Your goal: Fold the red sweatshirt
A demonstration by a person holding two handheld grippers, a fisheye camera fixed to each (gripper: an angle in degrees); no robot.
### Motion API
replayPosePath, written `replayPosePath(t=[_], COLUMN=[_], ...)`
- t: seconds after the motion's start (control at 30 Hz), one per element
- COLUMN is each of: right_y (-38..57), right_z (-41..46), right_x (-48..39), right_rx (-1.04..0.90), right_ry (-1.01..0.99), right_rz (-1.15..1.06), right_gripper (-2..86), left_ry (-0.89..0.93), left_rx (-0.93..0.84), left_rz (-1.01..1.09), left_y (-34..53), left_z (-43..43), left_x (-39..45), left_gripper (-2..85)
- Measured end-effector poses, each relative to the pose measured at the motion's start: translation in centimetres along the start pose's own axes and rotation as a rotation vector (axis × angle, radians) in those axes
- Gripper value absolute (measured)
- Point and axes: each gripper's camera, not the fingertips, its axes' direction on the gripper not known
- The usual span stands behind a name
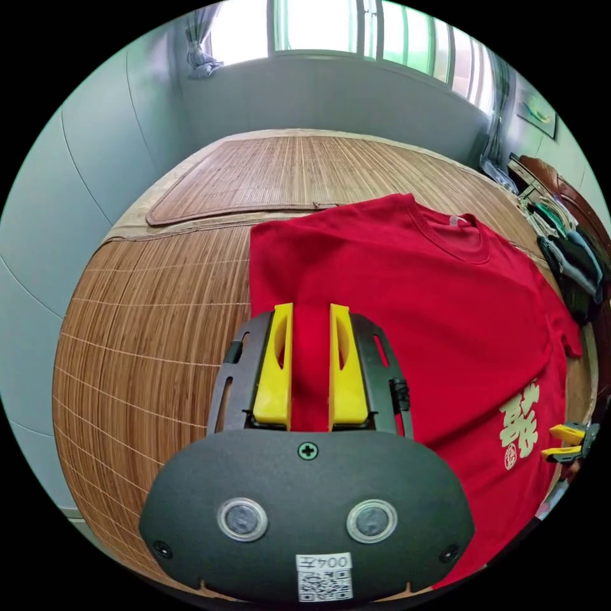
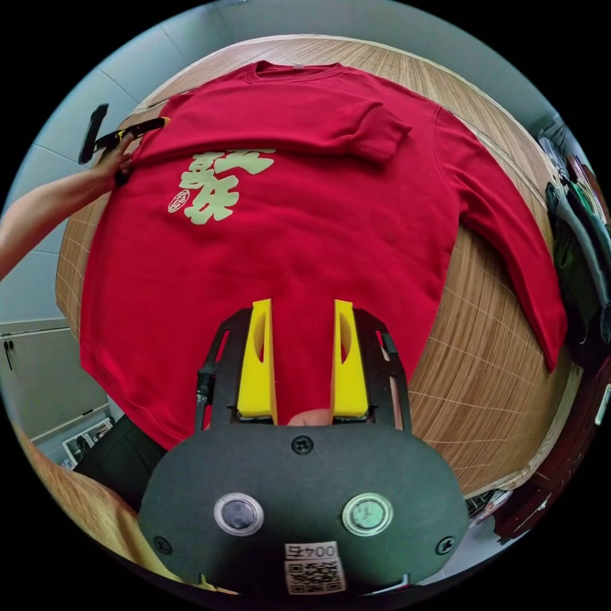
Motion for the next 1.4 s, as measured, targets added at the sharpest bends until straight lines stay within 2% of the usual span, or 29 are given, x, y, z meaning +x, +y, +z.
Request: replayPosePath(t=[0.07, 0.13, 0.23, 0.27, 0.33, 0.37, 0.47, 0.57, 0.63, 0.7, 0.77, 0.83, 1.03, 1.13, 1.27, 1.4], right_y=[0.3, 0.8, 1.7, 1.9, 2.8, 3.0, 3.4, 3.3, 3.3, 3.4, 3.5, 3.7, 4.1, 4.4, 4.6, 4.5], right_z=[0.4, 0.9, 1.5, 1.6, 1.9, 2.0, 2.2, 2.3, 2.2, 2.1, 2.1, 1.9, 1.0, 0.4, -0.5, -1.8], right_x=[-0.2, -0.3, -0.7, -0.8, -1.1, -1.1, -1.4, -1.6, -1.6, -1.6, -1.6, -1.8, -1.9, -1.8, -1.6, -1.1], right_rx=[0.000, 0.007, 0.031, 0.040, 0.076, 0.081, 0.077, 0.049, 0.033, 0.027, 0.023, 0.020, 0.017, 0.024, 0.027, 0.021], right_ry=[-0.005, -0.016, -0.011, -0.011, -0.010, -0.012, -0.008, -0.007, -0.012, -0.017, -0.017, -0.012, -0.010, -0.009, -0.014, -0.024], right_rz=[0.010, 0.022, 0.015, 0.014, 0.010, 0.011, 0.011, 0.005, 0.000, 0.003, 0.007, 0.008, 0.012, 0.015, 0.025, 0.039], right_gripper=[13.7, 13.7, 13.8, 13.8, 13.8, 13.8, 13.8, 13.7, 13.6, 13.6, 13.5, 13.5, 13.5, 13.6, 13.5, 13.4], left_ry=[0.044, 0.084, -0.008, -0.020, -0.007, 0.000, 0.083, 0.150, 0.172, 0.225, 0.216, 0.133, -0.017, 0.034, 0.094, 0.060], left_rx=[-0.047, 0.021, 0.083, 0.054, -0.175, -0.109, -0.117, -0.069, -0.007, -0.022, -0.080, -0.122, -0.137, -0.266, -0.235, -0.241], left_rz=[-0.020, 0.013, 0.013, 0.012, 0.036, 0.035, -0.042, -0.029, -0.050, -0.059, -0.051, -0.018, 0.068, 0.152, 0.136, 0.126], left_y=[-1.0, -2.5, -4.7, -5.2, -6.0, -5.6, -5.7, -4.3, -1.1, 1.9, 5.1, 8.7, 7.9, 6.5, 5.8, 4.9], left_z=[-0.8, -3.5, -4.2, -3.3, 2.1, 1.8, 1.0, -2.9, -7.0, -8.9, -9.6, -9.7, -6.4, -2.3, -1.8, -3.3], left_x=[-0.5, -0.4, -0.8, -1.1, -2.2, -2.5, -4.4, -5.4, -6.3, -6.4, -5.8, -4.5, -3.8, -3.7, -5.1, -4.0], left_gripper=[9.0, 9.7, 10.6, 10.6, 10.3, 10.1, 8.4, 7.2, 6.9, 7.3, 8.3, 10.3, 9.1, 5.2, 3.9, 3.3])
